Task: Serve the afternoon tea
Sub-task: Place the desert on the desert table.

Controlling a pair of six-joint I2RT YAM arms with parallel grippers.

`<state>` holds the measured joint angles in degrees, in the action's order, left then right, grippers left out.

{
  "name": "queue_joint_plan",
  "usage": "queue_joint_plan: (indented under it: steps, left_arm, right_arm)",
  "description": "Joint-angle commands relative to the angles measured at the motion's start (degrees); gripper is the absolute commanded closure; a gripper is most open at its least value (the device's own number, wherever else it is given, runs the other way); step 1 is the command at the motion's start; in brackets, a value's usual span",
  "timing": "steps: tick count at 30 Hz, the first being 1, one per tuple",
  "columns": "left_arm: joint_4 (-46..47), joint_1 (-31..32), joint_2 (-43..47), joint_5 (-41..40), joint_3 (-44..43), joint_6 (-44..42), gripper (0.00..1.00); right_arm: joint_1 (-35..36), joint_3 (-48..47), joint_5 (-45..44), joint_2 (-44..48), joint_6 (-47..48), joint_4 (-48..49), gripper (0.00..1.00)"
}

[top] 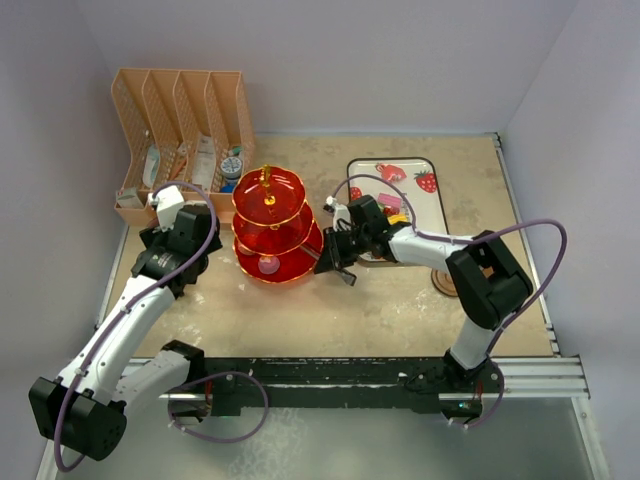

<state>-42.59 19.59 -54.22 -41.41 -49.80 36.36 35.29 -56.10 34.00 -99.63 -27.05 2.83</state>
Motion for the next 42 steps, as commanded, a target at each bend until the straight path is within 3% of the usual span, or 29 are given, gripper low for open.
queue_joint_plan:
  steps: [1,8,19,31,42]
  left_arm:
    - [0.4,0.2,0.3,-1.4,-1.3,-0.1,0.1]
    - [0.5,0.3,0.4,-1.4,-1.3,-0.1,0.1]
    - [0.5,0.2,0.5,-1.2,-1.3,-0.1,0.1]
    - [0.5,0.2,0.4,-1.2,-1.3,-0.1,0.1]
    - [0.5,0.2,0.6,-1.3,-1.3,-0.1,0.1]
  right_arm:
    - [0.3,-3.3,-0.1,0.6,2.9,-0.7,0.86]
    - [0.4,-3.7,-1.6,1.1,4.5,-2.9,0.72]
    - [0.4,-3.7,-1.8,2.4,5.2,-4.4,0.65]
    - [0.4,-2.9,-3.5,5.8,4.7,-6.6,0.64]
    - [0.4,2.7,-11.1,13.1,-0.1,-6.3,0.65]
